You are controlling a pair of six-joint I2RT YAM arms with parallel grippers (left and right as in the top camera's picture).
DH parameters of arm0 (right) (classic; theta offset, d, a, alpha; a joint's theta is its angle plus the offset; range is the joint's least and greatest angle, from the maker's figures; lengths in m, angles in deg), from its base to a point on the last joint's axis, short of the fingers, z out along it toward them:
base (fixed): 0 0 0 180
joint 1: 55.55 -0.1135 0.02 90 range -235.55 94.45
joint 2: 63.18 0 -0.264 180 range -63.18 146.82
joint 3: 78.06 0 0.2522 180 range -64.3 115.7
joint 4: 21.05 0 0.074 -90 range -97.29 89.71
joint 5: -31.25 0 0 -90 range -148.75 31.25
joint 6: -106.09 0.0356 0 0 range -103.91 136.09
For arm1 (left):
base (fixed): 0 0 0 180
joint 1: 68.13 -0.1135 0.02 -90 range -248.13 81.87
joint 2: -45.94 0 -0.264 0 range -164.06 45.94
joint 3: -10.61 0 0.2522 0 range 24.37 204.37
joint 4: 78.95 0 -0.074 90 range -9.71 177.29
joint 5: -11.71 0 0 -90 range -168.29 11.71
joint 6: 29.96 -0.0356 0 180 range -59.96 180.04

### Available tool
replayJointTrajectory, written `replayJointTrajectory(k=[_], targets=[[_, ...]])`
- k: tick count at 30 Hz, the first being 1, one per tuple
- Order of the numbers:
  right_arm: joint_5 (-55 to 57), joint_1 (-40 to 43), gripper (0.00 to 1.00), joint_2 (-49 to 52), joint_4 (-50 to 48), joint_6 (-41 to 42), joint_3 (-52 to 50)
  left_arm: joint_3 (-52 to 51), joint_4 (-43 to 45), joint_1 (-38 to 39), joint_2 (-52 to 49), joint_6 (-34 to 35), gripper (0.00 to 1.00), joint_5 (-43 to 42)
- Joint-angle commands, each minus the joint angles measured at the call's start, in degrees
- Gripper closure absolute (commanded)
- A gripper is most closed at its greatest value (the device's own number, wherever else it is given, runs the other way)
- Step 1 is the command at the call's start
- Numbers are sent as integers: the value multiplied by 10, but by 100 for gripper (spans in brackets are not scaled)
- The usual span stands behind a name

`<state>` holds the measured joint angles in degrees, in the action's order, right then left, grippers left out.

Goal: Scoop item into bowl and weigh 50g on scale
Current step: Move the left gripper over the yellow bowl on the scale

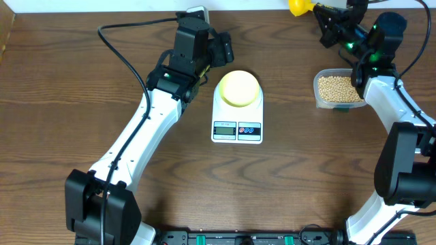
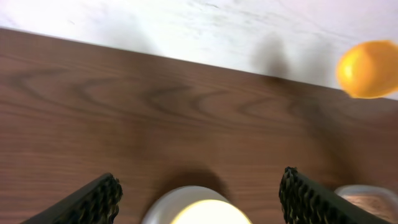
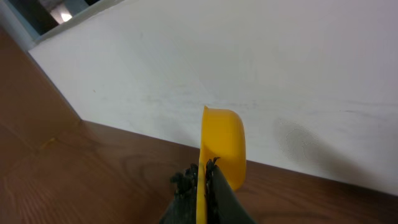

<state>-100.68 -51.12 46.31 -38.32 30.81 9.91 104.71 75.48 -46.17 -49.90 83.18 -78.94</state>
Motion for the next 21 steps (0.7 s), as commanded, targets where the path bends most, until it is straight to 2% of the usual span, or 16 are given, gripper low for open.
replayJointTrajectory(k=[1, 5, 18, 21], targets=[[13, 1, 99, -2, 0, -20, 10, 5, -2, 0, 7, -56, 17, 77], [13, 1, 99, -2, 0, -20, 10, 5, -6, 0, 7, -56, 17, 108], [6, 1, 99, -2, 22, -15, 10, 5, -53, 0, 7, -56, 17, 108], [-24, 2, 99, -2, 24, 12, 10, 5, -66, 0, 7, -56, 17, 107]])
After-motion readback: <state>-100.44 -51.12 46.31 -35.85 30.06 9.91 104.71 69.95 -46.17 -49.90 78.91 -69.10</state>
